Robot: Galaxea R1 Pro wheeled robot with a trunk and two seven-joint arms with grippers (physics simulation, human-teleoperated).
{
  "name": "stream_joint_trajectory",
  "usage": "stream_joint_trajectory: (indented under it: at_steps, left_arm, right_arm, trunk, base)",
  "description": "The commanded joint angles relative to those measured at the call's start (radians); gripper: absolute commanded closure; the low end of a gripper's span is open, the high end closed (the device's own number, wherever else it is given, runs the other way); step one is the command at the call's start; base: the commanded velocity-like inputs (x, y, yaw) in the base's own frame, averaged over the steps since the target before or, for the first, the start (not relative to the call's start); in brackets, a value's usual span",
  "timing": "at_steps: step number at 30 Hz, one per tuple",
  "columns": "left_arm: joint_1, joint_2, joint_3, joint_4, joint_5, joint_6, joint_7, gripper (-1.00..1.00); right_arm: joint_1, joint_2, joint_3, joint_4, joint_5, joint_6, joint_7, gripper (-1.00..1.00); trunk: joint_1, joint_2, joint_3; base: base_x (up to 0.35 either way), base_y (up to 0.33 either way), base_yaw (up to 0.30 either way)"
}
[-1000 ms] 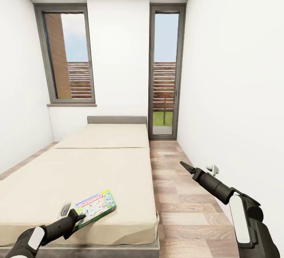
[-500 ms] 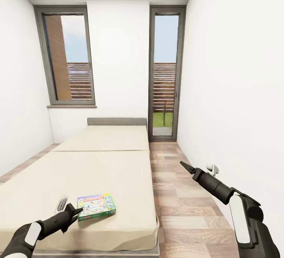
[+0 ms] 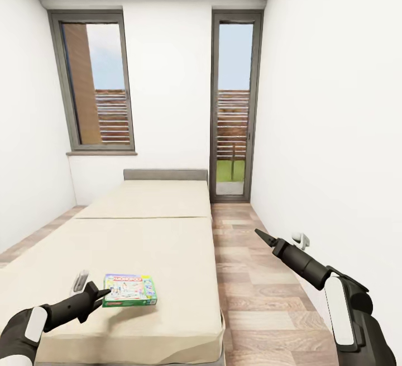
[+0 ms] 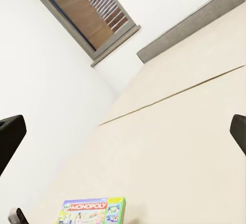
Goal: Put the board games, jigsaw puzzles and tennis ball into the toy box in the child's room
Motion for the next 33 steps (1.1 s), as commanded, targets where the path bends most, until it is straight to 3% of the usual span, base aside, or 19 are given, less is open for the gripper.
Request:
stream_joint_trajectory:
  at_steps: [1,8,10,14,17,18,21,22,24,27,30,33]
  left_arm:
    - [-0.001,0.0,0.004,0.0,-0.005,0.005,-0.005,1.0]
    - [-0.001,0.006,0.003,-0.006,-0.005,0.012,-0.014,1.0]
    - [-0.001,0.017,0.003,-0.013,-0.005,0.026,-0.038,1.0]
    - [-0.001,0.046,-0.009,-0.033,-0.005,0.055,-0.146,1.0]
    - [-0.001,0.091,-0.078,-0.045,-0.007,0.062,-0.283,1.0]
    - [-0.002,0.097,-0.098,-0.049,-0.007,0.062,-0.304,1.0]
    - [-0.022,0.134,-0.224,-0.083,-0.008,0.062,-0.42,1.0]
    - [-0.026,0.144,-0.24,-0.087,-0.008,0.062,-0.44,1.0]
    - [-0.035,0.187,-0.287,-0.097,-0.008,0.062,-0.521,1.0]
    - [-0.039,0.227,-0.313,-0.101,-0.01,0.062,-0.608,1.0]
    - [-0.04,0.28,-0.347,-0.104,-0.013,0.062,-0.752,1.0]
    - [-0.041,0.31,-0.371,-0.104,-0.014,0.062,-0.817,1.0]
  right_arm:
    - [-0.001,0.001,-0.003,0.0,-0.001,0.006,0.003,-1.0]
    - [-0.001,0.001,-0.003,0.011,-0.001,0.006,0.003,-1.0]
    - [-0.001,0.002,-0.003,0.013,-0.001,0.006,0.003,-1.0]
    - [-0.001,0.002,-0.003,0.015,0.0,0.006,0.003,-1.0]
    - [-0.001,0.002,-0.003,0.015,0.001,0.005,0.003,-1.0]
    - [-0.001,0.002,-0.003,0.015,0.001,0.005,0.003,-1.0]
    - [-0.001,0.002,-0.003,0.015,0.002,0.003,0.003,-1.0]
    - [-0.001,0.002,-0.003,0.016,0.003,0.001,0.003,-1.0]
    - [-0.001,0.002,-0.003,0.02,0.003,-0.017,0.002,-1.0]
    - [-0.001,0.003,-0.003,0.028,0.004,-0.034,0.002,-1.0]
    - [-0.001,0.003,-0.002,0.038,0.005,-0.044,0.002,-1.0]
    - [-0.001,0.003,0.006,0.04,0.005,-0.046,0.002,-1.0]
  trunk:
    - [-0.004,0.007,0.002]
    - [-0.031,0.056,0.024]
    - [-0.039,0.07,0.03]
    - [-0.054,0.098,0.043]
    - [-0.065,0.119,0.052]
    - [-0.069,0.126,0.055]
    - [-0.081,0.147,0.065]
    - [-0.085,0.154,0.068]
    - [-0.092,0.168,0.074]
    - [-0.104,0.189,0.083]
    - [-0.115,0.21,0.093]
    - [-0.127,0.231,0.102]
  base:
    - [0.0,0.0,0.0]
    - [0.0,0.0,0.0]
    - [0.0,0.0,0.0]
    - [0.0,0.0,0.0]
    - [0.0,0.0,0.0]
    - [0.0,0.0,0.0]
    - [0.0,0.0,0.0]
    - [0.0,0.0,0.0]
    - [0.0,0.0,0.0]
    - [0.0,0.0,0.0]
    - [0.0,0.0,0.0]
    - [0.0,0.0,0.0]
